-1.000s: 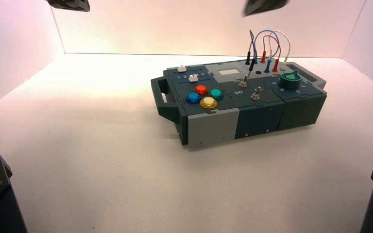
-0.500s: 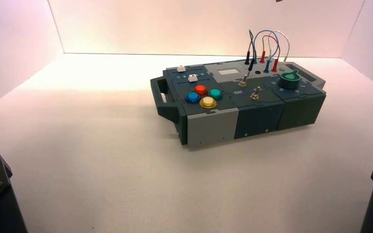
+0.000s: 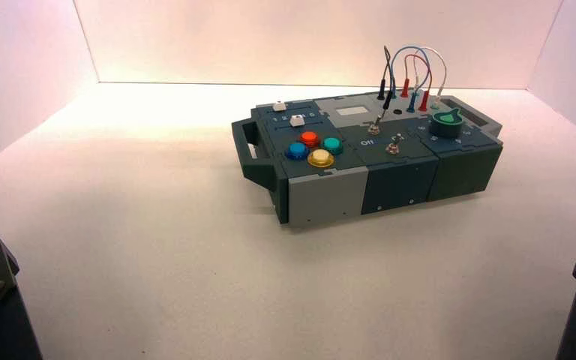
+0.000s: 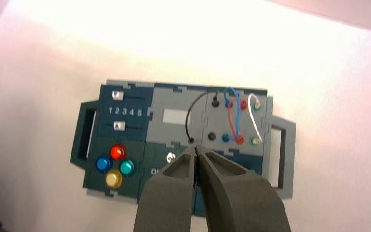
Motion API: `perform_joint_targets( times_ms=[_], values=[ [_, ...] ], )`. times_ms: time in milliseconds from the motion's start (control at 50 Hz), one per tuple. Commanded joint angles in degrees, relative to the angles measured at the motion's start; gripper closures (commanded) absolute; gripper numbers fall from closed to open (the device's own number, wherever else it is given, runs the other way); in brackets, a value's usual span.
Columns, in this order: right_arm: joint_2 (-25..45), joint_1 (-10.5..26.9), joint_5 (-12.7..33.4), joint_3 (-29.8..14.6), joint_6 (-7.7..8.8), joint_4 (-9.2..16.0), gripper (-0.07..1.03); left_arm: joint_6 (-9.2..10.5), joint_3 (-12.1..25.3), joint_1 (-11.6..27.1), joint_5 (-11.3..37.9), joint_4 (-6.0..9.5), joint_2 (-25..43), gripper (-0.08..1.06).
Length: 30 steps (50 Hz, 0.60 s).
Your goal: View the box from the top.
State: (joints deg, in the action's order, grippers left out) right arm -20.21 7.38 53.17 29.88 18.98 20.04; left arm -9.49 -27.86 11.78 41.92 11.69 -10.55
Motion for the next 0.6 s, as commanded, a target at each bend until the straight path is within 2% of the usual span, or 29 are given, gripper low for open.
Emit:
perform_joint_targets(
  times_ms=[20, 220, 360, 600],
  values=[
    [1.1, -0.4, 2.5, -3.0, -0.09, -0.1, 0.99, -0.26, 2.7, -0.3, 1.8, -0.09, -0.8, 1.01],
    [4.1, -0.4, 7.0, -5.3, -0.35, -1.1, 0.99, -0.18, 4.2, -0.3, 4.9, 0.26, -1.4, 1.01],
    [5.1, -1.1, 9.1, -6.6, -1.58, -2.1, 0.99, -0.26, 4.7, -0.2, 7.6, 0.88, -1.8, 1.01],
    [5.1, -2.5, 12.8, -7.3, -2.2, -2.1, 0.99, -0.18, 5.3, 1.4, 11.2, 1.49, -2.3, 1.01]
  ],
)
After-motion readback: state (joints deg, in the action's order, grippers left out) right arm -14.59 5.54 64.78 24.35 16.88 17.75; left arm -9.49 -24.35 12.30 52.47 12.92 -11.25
